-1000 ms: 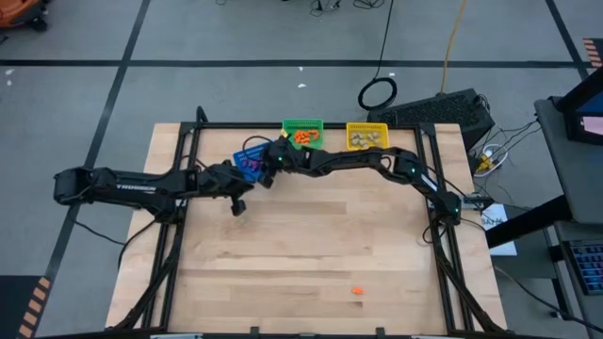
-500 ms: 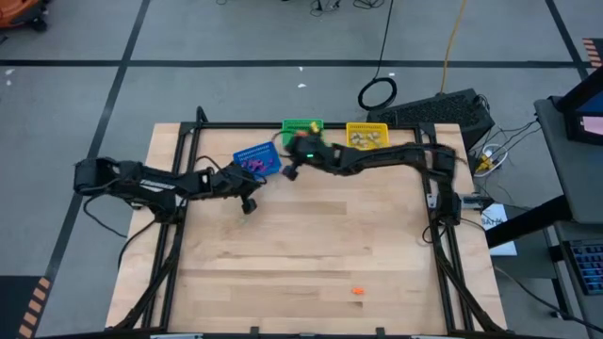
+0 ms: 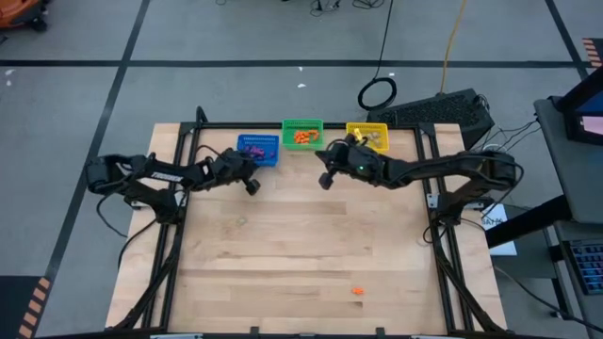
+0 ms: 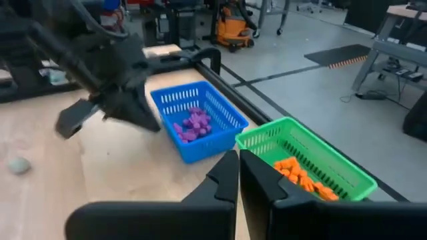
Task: Sort Halloween decoration
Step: Adjust the blue basket to the top left of the table
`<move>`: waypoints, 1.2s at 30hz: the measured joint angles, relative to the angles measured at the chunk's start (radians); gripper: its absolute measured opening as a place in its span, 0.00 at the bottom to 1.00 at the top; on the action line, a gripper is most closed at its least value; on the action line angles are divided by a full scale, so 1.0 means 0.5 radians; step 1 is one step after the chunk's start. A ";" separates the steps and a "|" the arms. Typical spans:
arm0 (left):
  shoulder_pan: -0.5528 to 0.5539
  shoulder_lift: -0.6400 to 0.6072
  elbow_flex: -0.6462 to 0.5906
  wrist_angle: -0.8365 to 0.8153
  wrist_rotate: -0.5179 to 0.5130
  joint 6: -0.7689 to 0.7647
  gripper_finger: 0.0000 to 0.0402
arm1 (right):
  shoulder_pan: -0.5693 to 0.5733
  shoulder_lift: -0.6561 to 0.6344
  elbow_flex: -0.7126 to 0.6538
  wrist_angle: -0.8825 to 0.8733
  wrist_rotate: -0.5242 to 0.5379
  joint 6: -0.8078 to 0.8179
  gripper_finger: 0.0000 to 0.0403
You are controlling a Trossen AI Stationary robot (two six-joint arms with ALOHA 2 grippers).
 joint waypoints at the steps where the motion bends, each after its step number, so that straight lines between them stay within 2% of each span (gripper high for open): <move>1: 0.001 0.000 0.000 0.035 0.126 0.001 0.00 | 0.005 -0.019 -0.007 0.001 0.002 0.000 0.00; 3: -0.027 0.000 0.000 0.120 0.338 -0.002 0.00 | 0.020 -0.038 -0.010 0.013 0.002 -0.014 0.00; 4: -0.049 0.002 0.001 0.161 0.371 -0.002 0.00 | 0.027 -0.039 -0.011 0.013 0.002 -0.020 0.00; 9: -0.105 0.112 0.081 0.313 0.372 0.004 0.00 | 0.042 -0.036 -0.014 0.030 0.001 -0.056 0.00; 15: -0.077 0.369 0.240 0.355 0.322 0.057 0.00 | 0.042 -0.036 -0.014 0.036 0.001 -0.066 0.00; 19: -0.060 0.474 0.289 0.347 0.124 0.138 0.00 | 0.042 -0.036 -0.014 0.034 0.001 -0.069 0.00; 22: -0.016 0.482 0.295 0.333 -0.013 0.192 0.00 | 0.042 -0.036 -0.014 0.030 0.001 -0.073 0.00; 31: 0.193 0.478 0.295 0.283 -0.018 0.254 0.00 | 0.042 -0.036 -0.014 0.003 0.001 -0.071 0.00; 36: 0.229 0.382 0.295 0.003 -0.001 0.322 0.00 | 0.042 -0.035 -0.014 -0.041 0.001 -0.069 0.00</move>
